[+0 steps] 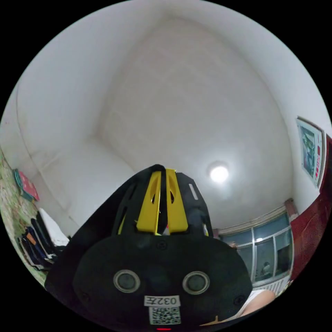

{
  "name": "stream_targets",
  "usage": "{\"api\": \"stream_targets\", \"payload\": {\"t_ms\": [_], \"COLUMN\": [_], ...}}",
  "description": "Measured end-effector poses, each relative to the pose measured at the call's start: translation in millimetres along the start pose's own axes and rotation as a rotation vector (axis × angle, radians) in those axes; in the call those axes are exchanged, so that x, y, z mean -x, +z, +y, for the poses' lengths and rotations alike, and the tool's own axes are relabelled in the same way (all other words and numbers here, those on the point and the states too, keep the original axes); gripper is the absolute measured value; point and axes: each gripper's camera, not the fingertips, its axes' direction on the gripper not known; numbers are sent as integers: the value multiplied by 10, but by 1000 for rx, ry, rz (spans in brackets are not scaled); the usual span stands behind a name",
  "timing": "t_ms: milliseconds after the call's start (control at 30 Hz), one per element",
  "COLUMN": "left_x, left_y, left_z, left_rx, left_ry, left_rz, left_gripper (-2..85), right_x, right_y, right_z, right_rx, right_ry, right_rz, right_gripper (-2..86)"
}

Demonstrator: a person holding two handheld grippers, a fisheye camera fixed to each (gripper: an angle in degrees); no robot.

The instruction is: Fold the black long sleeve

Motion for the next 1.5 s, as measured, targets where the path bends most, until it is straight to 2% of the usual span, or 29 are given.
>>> {"api": "stream_targets", "payload": {"t_ms": [100, 200, 233, 267, 333, 367, 400, 433, 533, 633, 733, 800, 900, 967, 1067, 1133, 1200, 1300, 1367, 1433, 1500], "left_x": [-485, -1154, -1424, -1566, -2241, -2419, -2752, -3021, -3406, -3274, -2766, -2419, -1911, -1689, -1293, -973, -738, -409, -252, -123, -50], "left_y": [-1267, -2948, -3719, -4127, -5770, -6151, -6861, -7451, -8156, -8305, -8275, -8195, -8060, -8003, -7949, -7930, -7904, -7744, -7601, -7403, -7270], "left_z": [-338, -438, -371, -307, 181, 344, 733, 1200, 2184, 2709, 3049, 3137, 3071, 3001, 2919, 2891, 2881, 2765, 2671, 2610, 2648], "left_rx": [-121, -271, -351, -400, -660, -716, -840, -967, -1069, -929, -752, -645, -445, -377, -305, -297, -324, -320, -257, -175, -131], "left_ry": [52, 128, 115, 100, 27, -2, -105, -220, -233, -422, -573, -635, -716, -732, -791, -855, -904, -921, -943, -938, -923], "left_rz": [-128, -401, -512, -566, -850, -936, -1094, -1172, -1190, -1330, -1275, -1245, -1314, -1360, -1387, -1388, -1359, -1347, -1412, -1489, -1476], "left_gripper": [-16, -15, -13, -11, 6, 19, 45, 52, 44, 49, 64, 78, 99, 101, 86, 34, 3, -7, -8, -9, -9], "right_x": [45, 39, 33, 31, 46, 59, 90, 126, 247, 361, 443, 496, 623, 732, 868, 952, 1013, 1118, 1225, 1476, 1717], "right_y": [39, 226, 331, 389, 635, 697, 822, 950, 1286, 1555, 1787, 1975, 2328, 2523, 2853, 3076, 3181, 3140, 2992, 2675, 2442], "right_z": [-1, 124, 199, 240, 414, 459, 548, 634, 810, 953, 1086, 1163, 1301, 1386, 1552, 1613, 1508, 951, 462, -180, -524], "right_rx": [17, 76, 108, 127, 202, 218, 250, 285, 414, 519, 581, 643, 765, 832, 943, 992, 998, 872, 745, 529, 389], "right_ry": [-1, 42, 66, 79, 134, 145, 165, 185, 205, 219, 253, 260, 245, 226, 198, 151, 96, 10, -53, -134, -192], "right_rz": [15, 28, 37, 42, 62, 67, 83, 110, 211, 252, 218, 192, 187, 169, 161, 201, 271, 424, 548, 681, 779], "right_gripper": [-10, -9, -9, -9, -7, -6, -3, 2, 54, 87, 111, 122, 142, 142, 93, 24, 3, -5, -7, -6, -3]}}
